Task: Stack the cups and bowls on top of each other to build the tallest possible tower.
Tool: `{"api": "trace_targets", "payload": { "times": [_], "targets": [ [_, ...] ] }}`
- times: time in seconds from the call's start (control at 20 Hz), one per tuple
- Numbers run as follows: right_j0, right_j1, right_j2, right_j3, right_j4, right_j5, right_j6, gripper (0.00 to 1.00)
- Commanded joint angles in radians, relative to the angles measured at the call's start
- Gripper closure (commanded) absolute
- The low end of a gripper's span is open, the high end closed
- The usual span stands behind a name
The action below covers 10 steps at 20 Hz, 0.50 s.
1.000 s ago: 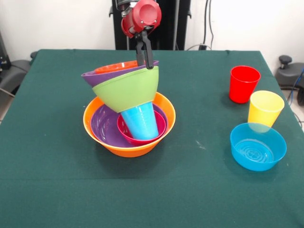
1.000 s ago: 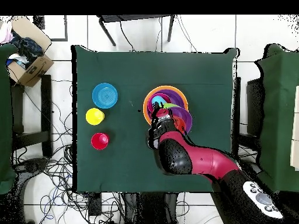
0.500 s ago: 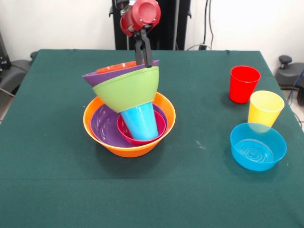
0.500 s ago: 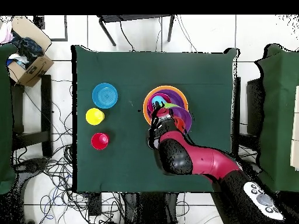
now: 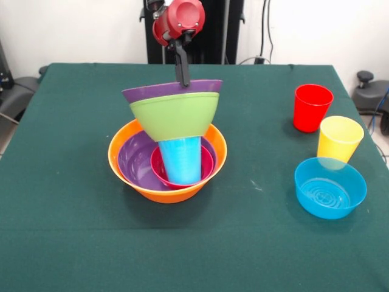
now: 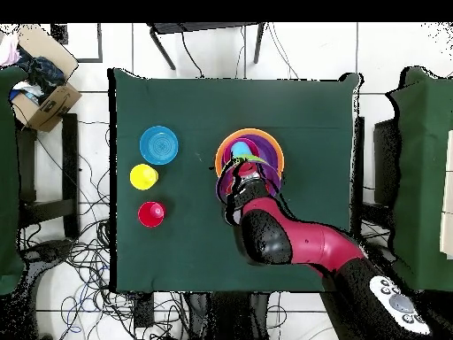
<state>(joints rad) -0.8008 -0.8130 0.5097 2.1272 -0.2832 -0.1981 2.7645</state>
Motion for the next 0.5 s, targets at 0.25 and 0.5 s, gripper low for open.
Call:
{"api": "trace_targets", "payload": {
  "times": [0.25, 0.5],
  "targets": [
    [0.034, 0.013, 0.016, -0.046, -0.028, 0.111, -0.019, 1.00],
    [0.043, 0.003, 0.015, -0.045, -0.019, 0.121, -0.017, 1.00]
  ]
}}
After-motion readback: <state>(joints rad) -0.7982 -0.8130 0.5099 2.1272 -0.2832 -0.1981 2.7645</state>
